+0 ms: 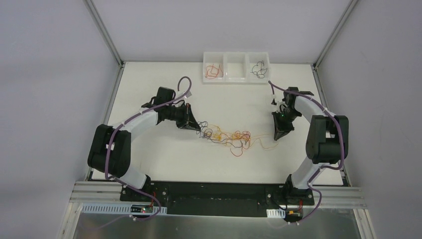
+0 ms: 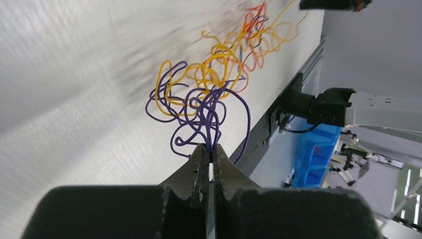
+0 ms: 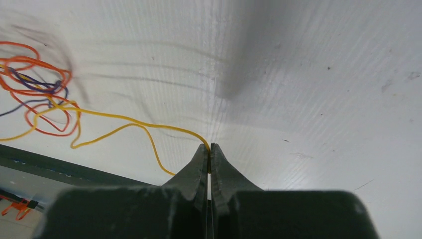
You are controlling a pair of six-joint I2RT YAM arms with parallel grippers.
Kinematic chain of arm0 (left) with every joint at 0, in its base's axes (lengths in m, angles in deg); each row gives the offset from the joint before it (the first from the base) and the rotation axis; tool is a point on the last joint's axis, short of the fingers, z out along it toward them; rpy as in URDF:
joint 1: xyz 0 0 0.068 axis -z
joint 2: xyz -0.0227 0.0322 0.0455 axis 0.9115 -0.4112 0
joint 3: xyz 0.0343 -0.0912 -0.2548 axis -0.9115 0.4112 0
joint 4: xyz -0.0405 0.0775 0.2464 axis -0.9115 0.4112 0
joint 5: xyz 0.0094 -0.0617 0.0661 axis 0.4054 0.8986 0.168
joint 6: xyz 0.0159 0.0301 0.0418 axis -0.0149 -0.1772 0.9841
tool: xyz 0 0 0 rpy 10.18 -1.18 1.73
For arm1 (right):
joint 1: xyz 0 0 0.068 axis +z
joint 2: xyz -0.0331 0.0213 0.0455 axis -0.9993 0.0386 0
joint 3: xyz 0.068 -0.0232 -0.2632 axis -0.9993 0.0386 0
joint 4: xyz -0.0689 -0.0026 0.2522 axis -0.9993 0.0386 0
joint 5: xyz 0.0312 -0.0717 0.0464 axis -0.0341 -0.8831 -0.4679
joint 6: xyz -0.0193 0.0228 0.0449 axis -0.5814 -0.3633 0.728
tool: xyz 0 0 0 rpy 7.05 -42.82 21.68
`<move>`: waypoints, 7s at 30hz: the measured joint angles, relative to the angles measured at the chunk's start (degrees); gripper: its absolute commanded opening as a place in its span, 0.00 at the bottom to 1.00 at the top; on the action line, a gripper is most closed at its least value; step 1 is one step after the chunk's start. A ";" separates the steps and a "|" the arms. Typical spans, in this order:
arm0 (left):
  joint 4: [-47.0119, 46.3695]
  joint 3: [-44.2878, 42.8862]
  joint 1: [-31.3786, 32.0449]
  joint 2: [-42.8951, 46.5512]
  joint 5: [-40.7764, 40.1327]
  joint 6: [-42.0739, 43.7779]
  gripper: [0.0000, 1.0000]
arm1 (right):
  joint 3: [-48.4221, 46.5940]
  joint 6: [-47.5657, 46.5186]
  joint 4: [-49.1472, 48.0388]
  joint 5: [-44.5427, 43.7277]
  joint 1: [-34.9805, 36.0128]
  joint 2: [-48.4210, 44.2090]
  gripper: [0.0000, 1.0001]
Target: Untangle the cables
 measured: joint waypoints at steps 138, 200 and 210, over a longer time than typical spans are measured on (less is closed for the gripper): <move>-23.26 -8.57 31.15 9.88 -35.19 31.06 0.73 | -39.50 53.40 -31.17 29.79 21.09 -20.31 0.00; 13.55 18.29 2.54 27.02 -38.95 56.11 0.00 | -70.79 52.57 -37.35 7.89 -13.57 -12.96 0.00; 14.10 21.75 -9.68 28.72 -35.19 71.76 0.00 | -69.64 47.04 -35.89 3.23 -17.99 -14.97 0.00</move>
